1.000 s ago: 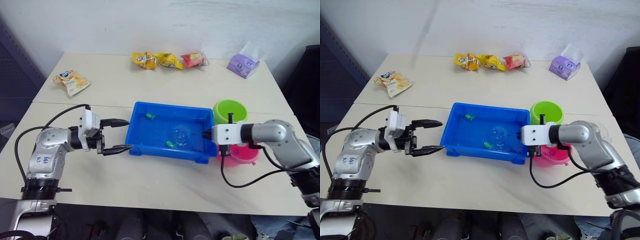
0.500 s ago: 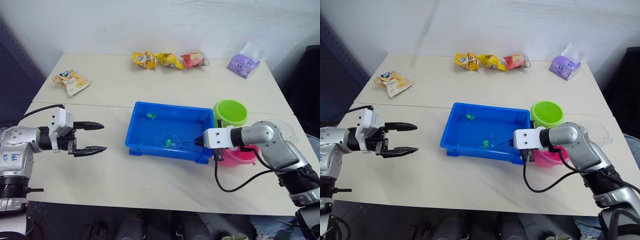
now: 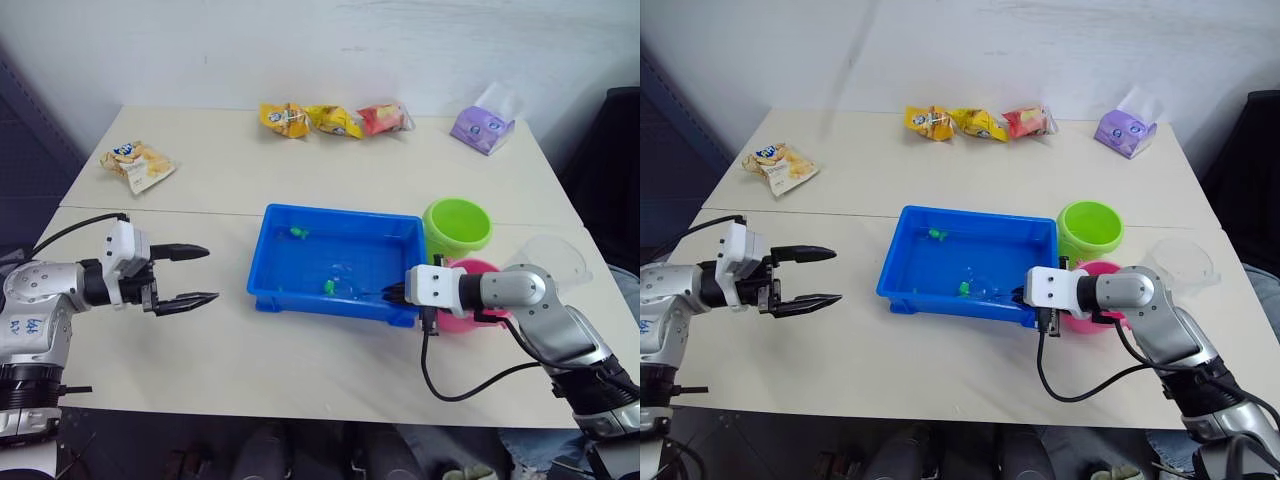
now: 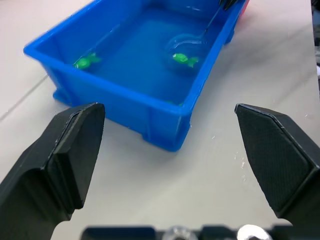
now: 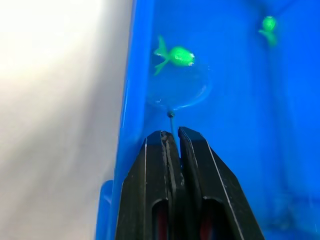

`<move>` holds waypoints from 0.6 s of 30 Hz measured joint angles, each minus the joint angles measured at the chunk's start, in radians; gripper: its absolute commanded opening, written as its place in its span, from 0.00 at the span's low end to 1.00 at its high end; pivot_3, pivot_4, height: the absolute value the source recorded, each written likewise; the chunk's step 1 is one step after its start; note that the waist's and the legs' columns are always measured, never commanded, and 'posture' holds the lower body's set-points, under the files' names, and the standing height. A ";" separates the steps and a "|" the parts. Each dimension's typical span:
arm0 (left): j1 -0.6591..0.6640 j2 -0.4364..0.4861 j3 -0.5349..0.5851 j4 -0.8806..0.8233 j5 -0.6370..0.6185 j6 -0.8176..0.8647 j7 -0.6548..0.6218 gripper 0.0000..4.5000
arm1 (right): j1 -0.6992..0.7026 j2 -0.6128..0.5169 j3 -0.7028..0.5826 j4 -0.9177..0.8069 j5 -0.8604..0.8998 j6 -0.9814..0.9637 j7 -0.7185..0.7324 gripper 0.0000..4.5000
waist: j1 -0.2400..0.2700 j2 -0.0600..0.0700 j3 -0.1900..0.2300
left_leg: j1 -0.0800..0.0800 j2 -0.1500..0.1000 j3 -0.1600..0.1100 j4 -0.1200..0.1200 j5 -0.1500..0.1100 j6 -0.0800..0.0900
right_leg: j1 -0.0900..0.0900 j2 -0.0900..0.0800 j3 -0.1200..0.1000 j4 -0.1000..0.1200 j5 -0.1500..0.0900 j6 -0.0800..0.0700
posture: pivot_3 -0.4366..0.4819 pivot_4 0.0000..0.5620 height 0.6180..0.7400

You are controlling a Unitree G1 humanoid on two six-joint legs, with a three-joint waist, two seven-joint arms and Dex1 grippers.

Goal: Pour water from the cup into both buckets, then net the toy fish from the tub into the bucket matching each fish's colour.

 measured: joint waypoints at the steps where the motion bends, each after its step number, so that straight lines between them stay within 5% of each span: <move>1: 0.008 0.003 0.008 0.002 -0.002 0.006 0.000 1.00 | 0.007 0.004 -0.003 -0.012 0.006 0.009 -0.006 0.00 | 0.000 0.000 0.000 | 0.000 0.000 0.000 0.000 0.000 0.000 | 0.000 0.000 0.000 0.000 0.000 0.000 | 0.48 0.27 1.00; 18: 0.002 0.027 0.033 -0.075 -0.035 0.119 -0.004 1.00 | -0.050 0.131 -0.021 0.047 0.085 0.083 -0.032 0.00 | 0.000 0.000 0.000 | 0.000 0.000 0.000 0.000 0.000 0.000 | 0.000 0.000 0.000 0.000 0.000 0.000 | 0.48 0.27 1.00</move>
